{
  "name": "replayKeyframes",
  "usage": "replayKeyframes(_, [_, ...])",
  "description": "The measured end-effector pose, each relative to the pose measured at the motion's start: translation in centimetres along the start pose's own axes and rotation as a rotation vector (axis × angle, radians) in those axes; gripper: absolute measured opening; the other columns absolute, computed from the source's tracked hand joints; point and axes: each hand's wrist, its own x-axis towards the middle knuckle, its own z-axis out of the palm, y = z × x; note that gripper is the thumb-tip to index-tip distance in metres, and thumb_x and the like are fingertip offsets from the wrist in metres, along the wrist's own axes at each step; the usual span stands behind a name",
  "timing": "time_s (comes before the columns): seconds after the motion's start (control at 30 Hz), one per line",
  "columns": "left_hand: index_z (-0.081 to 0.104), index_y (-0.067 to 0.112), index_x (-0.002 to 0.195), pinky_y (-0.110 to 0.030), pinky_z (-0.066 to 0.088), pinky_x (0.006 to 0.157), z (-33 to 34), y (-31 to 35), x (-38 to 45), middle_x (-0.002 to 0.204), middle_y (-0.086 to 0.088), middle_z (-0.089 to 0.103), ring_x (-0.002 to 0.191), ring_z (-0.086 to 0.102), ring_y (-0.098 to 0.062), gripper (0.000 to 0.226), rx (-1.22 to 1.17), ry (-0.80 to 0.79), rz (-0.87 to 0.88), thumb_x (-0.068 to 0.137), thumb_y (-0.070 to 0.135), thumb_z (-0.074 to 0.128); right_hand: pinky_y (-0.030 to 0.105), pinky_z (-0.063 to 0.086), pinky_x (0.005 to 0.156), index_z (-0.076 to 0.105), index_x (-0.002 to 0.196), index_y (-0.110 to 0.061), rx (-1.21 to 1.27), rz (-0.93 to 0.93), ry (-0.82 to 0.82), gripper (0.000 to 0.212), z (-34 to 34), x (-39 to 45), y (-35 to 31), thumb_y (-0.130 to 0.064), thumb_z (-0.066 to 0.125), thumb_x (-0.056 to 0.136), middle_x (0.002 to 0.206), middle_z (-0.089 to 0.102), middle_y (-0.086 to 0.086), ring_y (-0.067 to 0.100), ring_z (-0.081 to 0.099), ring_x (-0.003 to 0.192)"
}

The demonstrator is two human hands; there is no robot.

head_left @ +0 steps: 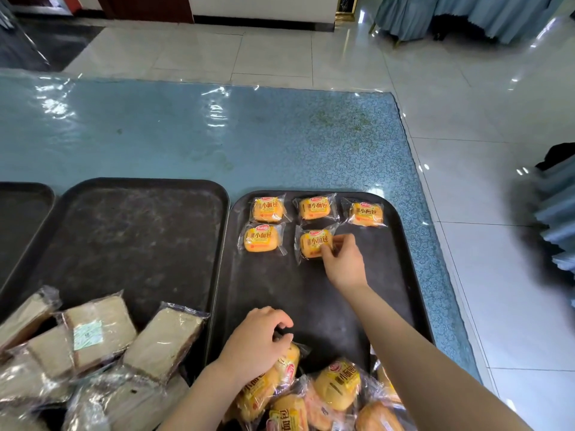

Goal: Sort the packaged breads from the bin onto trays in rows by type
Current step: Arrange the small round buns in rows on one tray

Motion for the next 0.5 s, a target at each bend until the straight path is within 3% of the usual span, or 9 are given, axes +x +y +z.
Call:
replayKeyframes(0.17, [0.063,0.037,0.107,-0.021,0.049,0.087,0.1,-0.2,-0.3,0.101,0.020,0.057,0.097,0.055,-0.001,0.017,-0.030,-0.036,-0.036,0.093,0.037,0.055,0.031,0.042,0.080,0.054,0.112,-0.013,-0.146,0.003,0.012,0.031,0.2,0.1,0.4,-0.035,0.061,0.091,0.115,0.052,0.006,0.026,0.058,0.100])
replayKeyframes(0.33, [0.063,0.037,0.108,-0.024,0.048,0.091,-0.5,-0.6,-0.6,0.106,0.021,0.056,0.102,0.054,0.000,0.018,-0.036,-0.054,-0.052,0.094,0.039,0.053,0.038,0.043,0.097,0.047,0.129,-0.012,-0.190,-0.017,-0.030,0.051,-1.4,-1.1,0.5,-0.041,0.062,0.090,0.128,0.048,0.009,0.029,0.050,0.118])
replayKeyframes(0.5, [0.062,0.036,0.114,-0.022,0.044,0.097,-1.2,-0.7,-1.5,0.112,0.022,0.055,0.110,0.051,0.000,0.021,-0.034,-0.042,-0.040,0.095,0.036,0.054,0.028,0.039,0.097,0.046,0.131,-0.016,-0.199,-0.138,-0.124,0.044,-3.9,-6.5,2.2,-0.031,0.061,0.091,0.128,0.049,0.002,0.018,0.049,0.120])
